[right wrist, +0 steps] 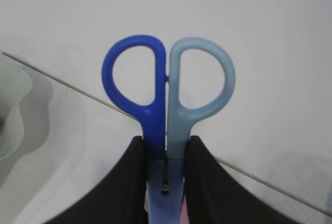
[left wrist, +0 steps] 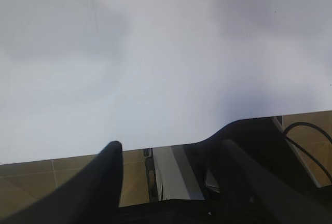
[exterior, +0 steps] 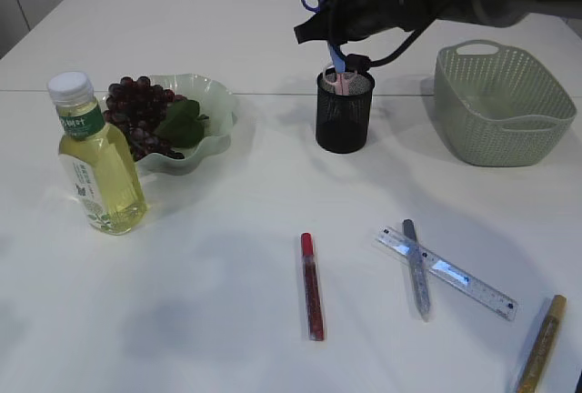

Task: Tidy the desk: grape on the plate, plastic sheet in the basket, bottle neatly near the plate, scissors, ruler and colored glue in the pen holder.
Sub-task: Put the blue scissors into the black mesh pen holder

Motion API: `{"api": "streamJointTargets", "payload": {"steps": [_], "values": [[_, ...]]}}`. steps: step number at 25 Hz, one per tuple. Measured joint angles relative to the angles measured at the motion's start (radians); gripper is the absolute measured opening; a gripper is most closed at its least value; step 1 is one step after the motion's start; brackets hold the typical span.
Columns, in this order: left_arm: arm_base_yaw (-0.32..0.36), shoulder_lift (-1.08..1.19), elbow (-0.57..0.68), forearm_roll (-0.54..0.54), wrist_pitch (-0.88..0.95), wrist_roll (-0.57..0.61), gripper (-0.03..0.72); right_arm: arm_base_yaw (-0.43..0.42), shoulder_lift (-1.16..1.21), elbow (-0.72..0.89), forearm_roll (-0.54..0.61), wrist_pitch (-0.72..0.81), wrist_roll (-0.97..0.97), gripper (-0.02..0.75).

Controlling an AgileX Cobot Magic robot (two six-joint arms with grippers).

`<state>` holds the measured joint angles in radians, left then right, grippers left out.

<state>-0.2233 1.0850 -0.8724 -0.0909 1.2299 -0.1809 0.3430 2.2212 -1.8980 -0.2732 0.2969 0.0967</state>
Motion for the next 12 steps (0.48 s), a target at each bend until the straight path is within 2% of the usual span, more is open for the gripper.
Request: {"api": "streamJointTargets", "payload": {"steps": [12], "values": [[0.0, 0.0, 0.0, 0.008, 0.0, 0.0, 0.426, -0.017, 0.0, 0.196, -0.004, -0.348, 0.022, 0.181]]}}
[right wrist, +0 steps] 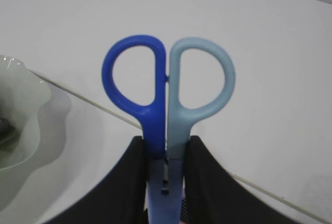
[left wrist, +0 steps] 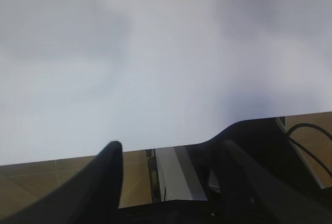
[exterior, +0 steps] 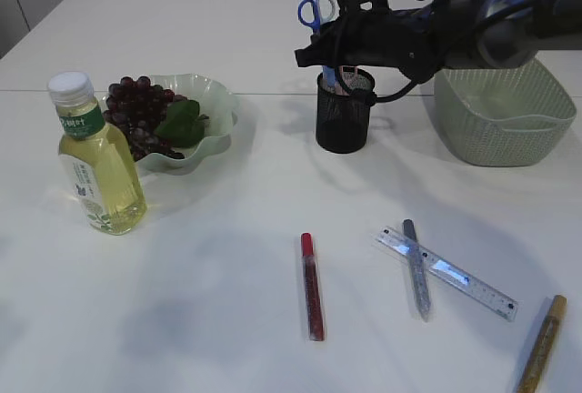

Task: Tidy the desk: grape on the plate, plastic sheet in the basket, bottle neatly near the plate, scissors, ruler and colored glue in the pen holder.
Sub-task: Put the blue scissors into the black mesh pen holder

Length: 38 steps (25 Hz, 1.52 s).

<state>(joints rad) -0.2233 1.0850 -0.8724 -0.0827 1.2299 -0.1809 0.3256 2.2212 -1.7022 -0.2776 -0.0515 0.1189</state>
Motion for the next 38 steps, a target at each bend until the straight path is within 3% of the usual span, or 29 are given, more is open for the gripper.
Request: {"api": "streamJointTargets", "payload": {"steps": [38], "values": [[0.0, 0.0, 0.0, 0.024, -0.036, 0.0, 0.426, -0.036, 0.0, 0.072, -0.004, -0.014, 0.002, 0.181]]}}
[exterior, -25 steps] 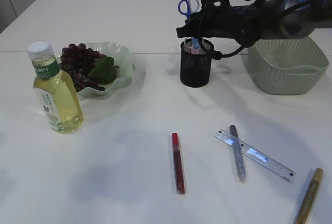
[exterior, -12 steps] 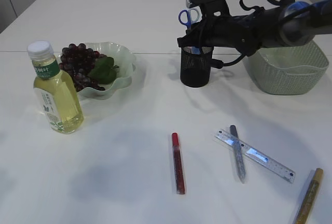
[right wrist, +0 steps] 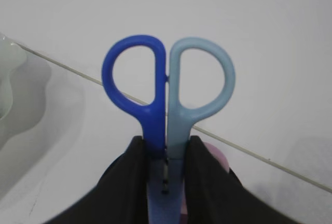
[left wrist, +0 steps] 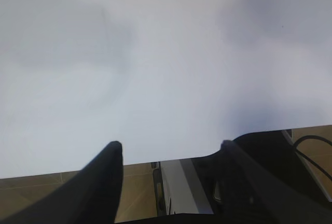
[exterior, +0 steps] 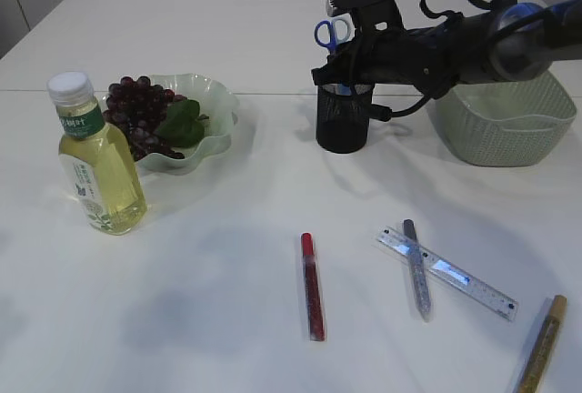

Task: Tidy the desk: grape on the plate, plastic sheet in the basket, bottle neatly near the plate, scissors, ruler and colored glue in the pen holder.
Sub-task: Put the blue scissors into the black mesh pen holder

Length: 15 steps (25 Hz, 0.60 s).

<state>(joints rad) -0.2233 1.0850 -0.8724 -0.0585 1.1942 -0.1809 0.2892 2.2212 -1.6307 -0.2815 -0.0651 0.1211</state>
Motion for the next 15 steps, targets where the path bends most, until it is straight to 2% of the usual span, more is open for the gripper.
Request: {"api": "streamJointTargets", "payload": {"steps": [9, 15], "values": [[0.0, 0.0, 0.0, 0.004, 0.017, 0.0, 0.426, 0.0, 0.0, 0.0, -0.002, 0.001, 0.0, 0.185], [0.0, 0.0, 0.0, 0.008, 0.026, 0.0, 0.426, 0.0, 0.0, 0.0, -0.002, 0.025, 0.0, 0.248]]}}
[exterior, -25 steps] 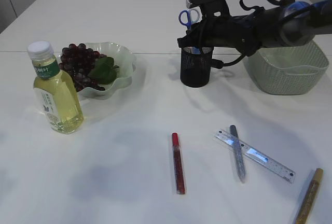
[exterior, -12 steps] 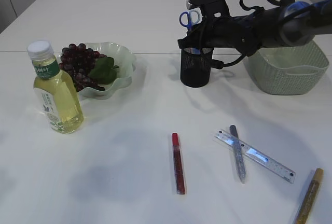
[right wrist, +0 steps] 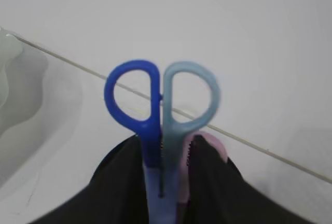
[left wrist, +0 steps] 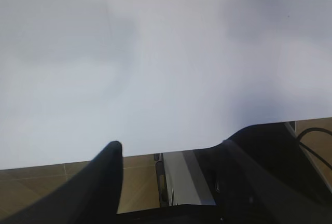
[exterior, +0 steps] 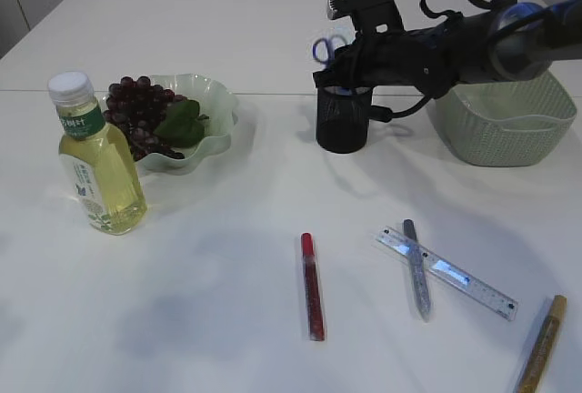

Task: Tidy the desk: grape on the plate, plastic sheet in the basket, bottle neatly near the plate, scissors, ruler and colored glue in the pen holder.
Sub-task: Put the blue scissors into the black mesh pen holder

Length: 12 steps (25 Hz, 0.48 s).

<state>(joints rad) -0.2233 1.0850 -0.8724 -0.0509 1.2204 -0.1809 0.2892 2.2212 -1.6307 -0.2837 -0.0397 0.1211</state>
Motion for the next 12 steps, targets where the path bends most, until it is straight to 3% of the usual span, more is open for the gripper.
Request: {"api": "streamJointTargets", "payload": {"steps": [12], "values": [[0.0, 0.0, 0.0, 0.0, 0.0, 0.0, 0.426, 0.0, -0.048, -0.002, 0.005, 0.134, 0.0, 0.283]]}}
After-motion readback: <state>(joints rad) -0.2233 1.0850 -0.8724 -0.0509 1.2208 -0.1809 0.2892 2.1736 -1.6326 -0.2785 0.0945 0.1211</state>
